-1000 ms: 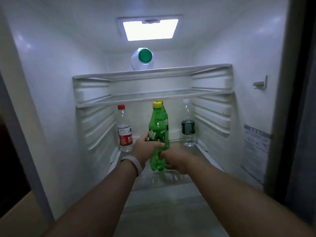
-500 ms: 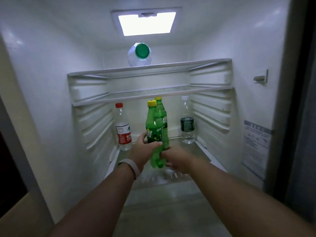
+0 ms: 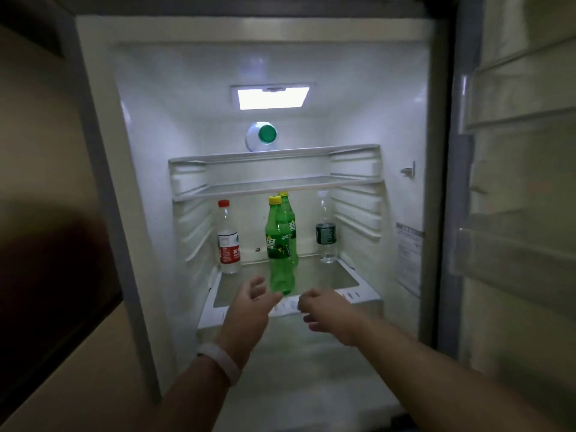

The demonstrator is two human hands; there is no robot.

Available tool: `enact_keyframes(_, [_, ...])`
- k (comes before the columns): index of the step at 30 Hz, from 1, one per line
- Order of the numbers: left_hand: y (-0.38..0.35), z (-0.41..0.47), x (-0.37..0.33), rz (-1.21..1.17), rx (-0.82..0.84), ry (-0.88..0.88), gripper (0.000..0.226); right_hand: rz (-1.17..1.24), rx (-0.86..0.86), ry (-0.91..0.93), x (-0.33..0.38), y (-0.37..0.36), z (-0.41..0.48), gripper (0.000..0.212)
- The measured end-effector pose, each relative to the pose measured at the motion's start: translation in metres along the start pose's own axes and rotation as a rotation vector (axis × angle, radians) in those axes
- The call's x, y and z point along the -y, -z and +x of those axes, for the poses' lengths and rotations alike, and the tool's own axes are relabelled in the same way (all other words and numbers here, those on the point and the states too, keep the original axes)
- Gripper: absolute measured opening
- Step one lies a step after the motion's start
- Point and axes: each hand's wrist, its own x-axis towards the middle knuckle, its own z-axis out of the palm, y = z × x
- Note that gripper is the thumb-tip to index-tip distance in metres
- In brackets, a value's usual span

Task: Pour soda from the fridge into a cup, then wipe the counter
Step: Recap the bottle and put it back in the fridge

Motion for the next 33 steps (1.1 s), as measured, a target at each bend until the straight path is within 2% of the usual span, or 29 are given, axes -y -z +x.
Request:
enact_keyframes(2, [0.011, -0.030, 0.008, 0.082, -0.017, -0.050, 0.039, -0.293, 0.003, 0.086, -0.010, -0.004, -0.031, 0.027])
enact_keyframes(5, [0.023, -0.071, 0.026, 0.284, 0.007, -0.082, 0.041, -0.658, 0.015, 0.169, -0.026, -0.011, -0.072, 0.052])
enact_keyframes(8, [0.031, -0.106, 0.044, 0.525, 0.023, -0.109, 0.052, -0.797, 0.027, 0.221, -0.041, -0.020, -0.111, 0.055])
enact_keyframes(12, [0.040, -0.147, 0.061, 0.775, 0.125, -0.100, 0.056, -0.982, 0.077, 0.253, -0.062, -0.032, -0.152, 0.053])
enact_keyframes(18, [0.042, -0.200, 0.076, 1.010, 0.272, -0.065, 0.054, -1.110, 0.168, 0.226, -0.090, -0.038, -0.204, 0.050])
enact_keyframes(21, [0.040, -0.222, 0.075, 1.069, 0.264, -0.069, 0.055, -1.200, 0.161, 0.242, -0.101, -0.034, -0.226, 0.050])
enact_keyframes(27, [0.031, -0.259, 0.072, 0.987, 0.243, -0.076, 0.063, -1.181, 0.091, 0.325, -0.106, -0.022, -0.266, 0.048])
enact_keyframes(33, [-0.001, -0.310, 0.057, 0.971, 0.265, -0.005, 0.063, -1.098, 0.109, 0.347, -0.106, -0.001, -0.336, 0.045])
